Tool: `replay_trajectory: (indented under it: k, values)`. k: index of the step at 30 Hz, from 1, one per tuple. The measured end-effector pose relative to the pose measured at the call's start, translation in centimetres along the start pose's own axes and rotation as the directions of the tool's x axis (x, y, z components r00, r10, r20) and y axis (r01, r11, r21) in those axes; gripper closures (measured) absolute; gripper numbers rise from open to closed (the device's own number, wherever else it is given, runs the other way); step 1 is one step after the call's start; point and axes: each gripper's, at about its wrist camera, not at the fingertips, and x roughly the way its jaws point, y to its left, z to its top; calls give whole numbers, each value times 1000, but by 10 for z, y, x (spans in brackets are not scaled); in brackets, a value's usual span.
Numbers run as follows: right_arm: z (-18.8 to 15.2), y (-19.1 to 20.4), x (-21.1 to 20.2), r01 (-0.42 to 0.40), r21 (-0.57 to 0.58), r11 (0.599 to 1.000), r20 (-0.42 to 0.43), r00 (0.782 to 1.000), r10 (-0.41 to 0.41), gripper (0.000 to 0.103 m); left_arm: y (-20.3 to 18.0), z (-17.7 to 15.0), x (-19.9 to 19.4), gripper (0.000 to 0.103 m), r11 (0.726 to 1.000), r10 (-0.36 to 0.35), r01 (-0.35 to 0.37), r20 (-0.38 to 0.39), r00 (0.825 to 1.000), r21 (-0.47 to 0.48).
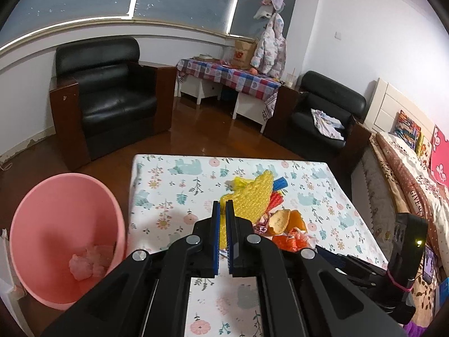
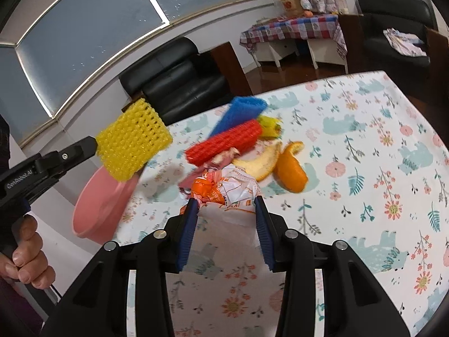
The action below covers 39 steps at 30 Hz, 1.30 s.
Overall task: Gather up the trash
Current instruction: 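Carry the yellow net and white wrapper over the pink bucket with both tools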
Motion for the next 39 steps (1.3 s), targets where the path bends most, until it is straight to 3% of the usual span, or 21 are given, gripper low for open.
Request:
replay_trajectory:
  k: [13,26,39]
  values:
    - [13,40,-21,-37,-58,998,61,997,41,61,37,-2,-32,100,997,51,-47,55,997,-64]
    - [34,78,-15,-74,-103,992,62,995,81,61,79,-5,-45,100,987,109,-98,79,991,-130]
    - [53,129,23,-160,-135,978,-3,987,161,61,132,-16,-69,100,954,256,-233,107,961,-188]
